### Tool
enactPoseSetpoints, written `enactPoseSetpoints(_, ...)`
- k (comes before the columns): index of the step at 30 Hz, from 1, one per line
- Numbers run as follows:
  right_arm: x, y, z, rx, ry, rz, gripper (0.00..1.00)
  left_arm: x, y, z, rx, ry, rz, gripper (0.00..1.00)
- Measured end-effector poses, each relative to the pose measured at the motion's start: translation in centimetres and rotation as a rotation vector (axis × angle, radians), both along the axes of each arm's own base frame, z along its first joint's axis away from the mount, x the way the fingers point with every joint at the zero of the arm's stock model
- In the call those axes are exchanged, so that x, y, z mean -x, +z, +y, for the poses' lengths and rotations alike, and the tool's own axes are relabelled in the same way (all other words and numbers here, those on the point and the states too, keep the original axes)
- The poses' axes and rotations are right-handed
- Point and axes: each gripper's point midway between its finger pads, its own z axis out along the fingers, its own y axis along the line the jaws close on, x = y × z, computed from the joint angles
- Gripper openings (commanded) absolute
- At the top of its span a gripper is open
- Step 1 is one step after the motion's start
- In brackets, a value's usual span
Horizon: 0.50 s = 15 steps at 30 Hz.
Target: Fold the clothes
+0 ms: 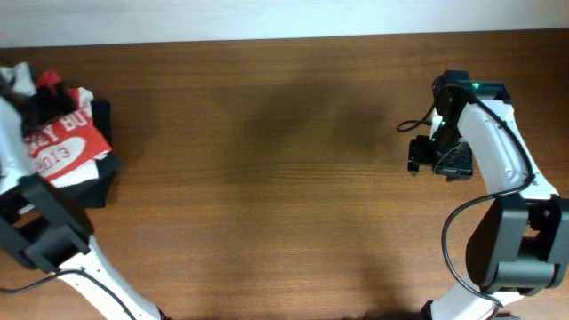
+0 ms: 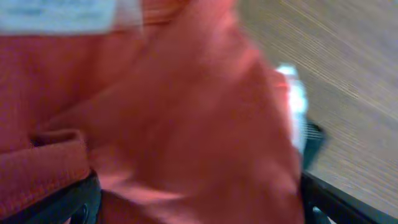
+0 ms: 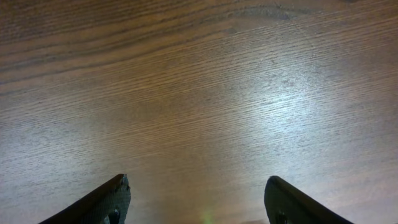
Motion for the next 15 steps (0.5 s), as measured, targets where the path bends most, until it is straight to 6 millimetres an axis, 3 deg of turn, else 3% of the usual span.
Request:
enactPoseSetpoints(4,0.0,0.0,0.0,-0.002,0.001,0.0,0.73,1.9,0.6,3.5,0.076,0.052,-0.073,0.99)
enactPoseSetpoints(8,0.0,0.0,0.0,-0.002,0.0,0.001,0.73,3.2,1.4,5.3,0.152,0.072,-0.144,0.99)
enactPoseSetpoints(15,0.0,0.0,0.0,-0.002,0.001,0.0,0.73,3.2,1.8,5.1,0.196,0.056,-0.181,0.99)
